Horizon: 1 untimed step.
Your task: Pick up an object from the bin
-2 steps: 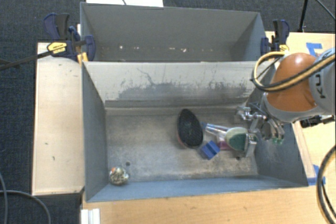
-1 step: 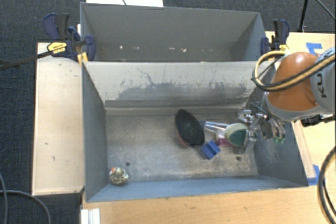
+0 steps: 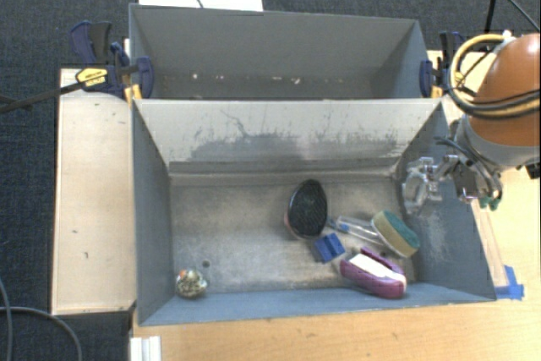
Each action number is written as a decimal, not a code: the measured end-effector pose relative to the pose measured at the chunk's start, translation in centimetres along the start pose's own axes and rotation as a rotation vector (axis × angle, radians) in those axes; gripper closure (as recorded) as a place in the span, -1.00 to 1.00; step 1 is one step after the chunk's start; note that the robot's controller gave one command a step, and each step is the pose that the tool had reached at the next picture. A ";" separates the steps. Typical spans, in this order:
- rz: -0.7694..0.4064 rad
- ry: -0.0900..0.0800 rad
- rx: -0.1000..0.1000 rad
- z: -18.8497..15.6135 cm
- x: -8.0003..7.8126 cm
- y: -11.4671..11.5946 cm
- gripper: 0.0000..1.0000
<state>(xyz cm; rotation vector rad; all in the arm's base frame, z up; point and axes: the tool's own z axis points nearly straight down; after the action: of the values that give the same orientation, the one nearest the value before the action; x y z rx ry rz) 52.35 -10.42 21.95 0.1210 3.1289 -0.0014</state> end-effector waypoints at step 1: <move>-0.001 0.008 0.000 0.4 0.1 0.0 -1.00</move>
Offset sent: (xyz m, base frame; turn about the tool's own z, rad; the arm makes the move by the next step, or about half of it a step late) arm 0.0000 0.0000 0.0000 0.0000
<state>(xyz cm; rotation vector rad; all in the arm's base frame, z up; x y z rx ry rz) 52.22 -10.44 21.50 0.1192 3.1366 -0.0006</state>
